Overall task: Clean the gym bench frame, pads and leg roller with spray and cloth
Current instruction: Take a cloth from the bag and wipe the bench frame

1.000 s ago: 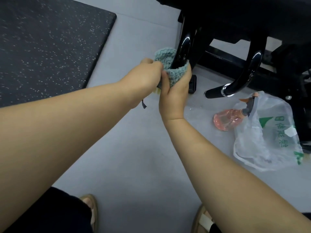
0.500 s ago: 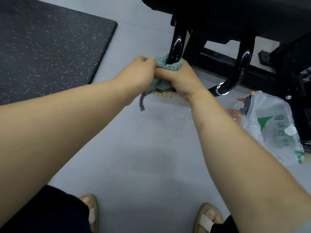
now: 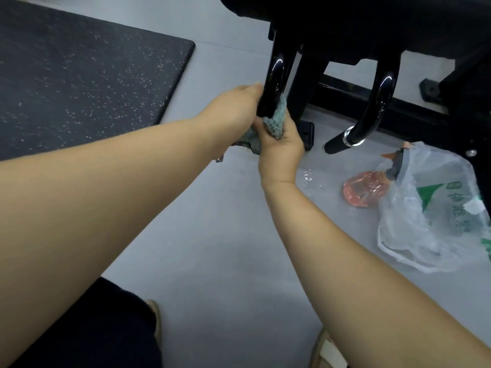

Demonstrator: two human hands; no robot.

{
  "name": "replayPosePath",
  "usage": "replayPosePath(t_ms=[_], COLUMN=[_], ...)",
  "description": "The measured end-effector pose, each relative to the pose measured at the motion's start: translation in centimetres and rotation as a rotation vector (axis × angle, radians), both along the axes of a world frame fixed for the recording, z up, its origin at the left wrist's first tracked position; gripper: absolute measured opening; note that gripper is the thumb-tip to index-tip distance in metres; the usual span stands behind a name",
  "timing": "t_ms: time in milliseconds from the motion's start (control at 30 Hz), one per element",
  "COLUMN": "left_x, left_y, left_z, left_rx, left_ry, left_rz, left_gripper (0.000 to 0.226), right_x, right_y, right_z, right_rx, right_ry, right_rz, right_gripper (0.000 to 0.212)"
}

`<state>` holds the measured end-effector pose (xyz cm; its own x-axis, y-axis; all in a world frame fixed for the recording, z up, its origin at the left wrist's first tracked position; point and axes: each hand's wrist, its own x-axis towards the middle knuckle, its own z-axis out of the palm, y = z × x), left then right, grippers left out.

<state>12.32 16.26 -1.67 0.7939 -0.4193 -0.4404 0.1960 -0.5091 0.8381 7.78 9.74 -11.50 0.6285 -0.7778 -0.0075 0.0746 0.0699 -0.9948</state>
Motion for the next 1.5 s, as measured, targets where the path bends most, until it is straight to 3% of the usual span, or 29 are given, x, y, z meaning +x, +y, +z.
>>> replayPosePath(t_ms=[133, 267, 333, 467, 633, 800, 933, 1067, 1200, 1300, 1433, 1500], left_x=[0.2, 0.3, 0.4, 0.5, 0.4, 2.3, 2.3, 2.1, 2.8, 2.6, 2.0, 2.2], left_y=[-0.1, -0.1, 0.4, 0.5, 0.8, 0.9, 0.2, 0.3, 1.4, 1.3, 0.8, 0.6], left_z=[-0.7, -1.1, -1.1, -1.3, -1.8, -2.4, -2.9, -3.9, -4.2, -4.2, -3.9, -3.7], left_rx=[0.005, -0.009, -0.005, -0.002, 0.073, 0.065, 0.009, 0.062, 0.272, 0.168, -0.001, -0.025], left_ry=[-0.044, -0.022, -0.007, 0.045, -0.080, -0.287, -0.166, -0.118, -0.111, -0.076, -0.149, -0.216], left_rz=[-0.038, -0.086, -0.036, 0.015, -0.018, 0.041, -0.049, -0.132, -0.286, -0.234, -0.197, -0.159], left_gripper=[0.029, 0.029, 0.028, 0.023, 0.029, 0.033, 0.033, 0.034, 0.040, 0.031, 0.031, 0.034], right_x=[-1.9, -1.2, 0.2, 2.5, 4.1, 3.6, 3.3, 5.1, 6.5, 6.4, 5.7, 5.2], right_y=[-1.0, -0.8, -1.2, -2.2, -3.4, -2.6, -2.3, -2.4, -4.3, -4.5, -3.9, -3.8], right_z=[-0.4, 1.5, 2.4, 1.2, -1.1, -0.4, 0.0, -1.7, -4.8, -5.7, -3.1, -1.4], right_rx=[0.060, 0.267, 0.386, 0.342, 0.354, 0.424, 0.359, 0.433, 0.478, 0.475, 0.672, 0.686], right_ry=[0.057, 0.005, 0.005, 0.092, 0.199, 0.034, -0.024, -0.021, 0.222, 0.250, 0.104, -0.015], right_rz=[-0.009, 0.200, 0.259, 0.207, 0.266, 0.269, 0.207, 0.100, 0.205, 0.264, 0.330, 0.343], right_gripper=[0.026, 0.015, 0.032, 0.048, 0.044, 0.046, 0.050, 0.045, 0.046, 0.030, 0.059, 0.060])
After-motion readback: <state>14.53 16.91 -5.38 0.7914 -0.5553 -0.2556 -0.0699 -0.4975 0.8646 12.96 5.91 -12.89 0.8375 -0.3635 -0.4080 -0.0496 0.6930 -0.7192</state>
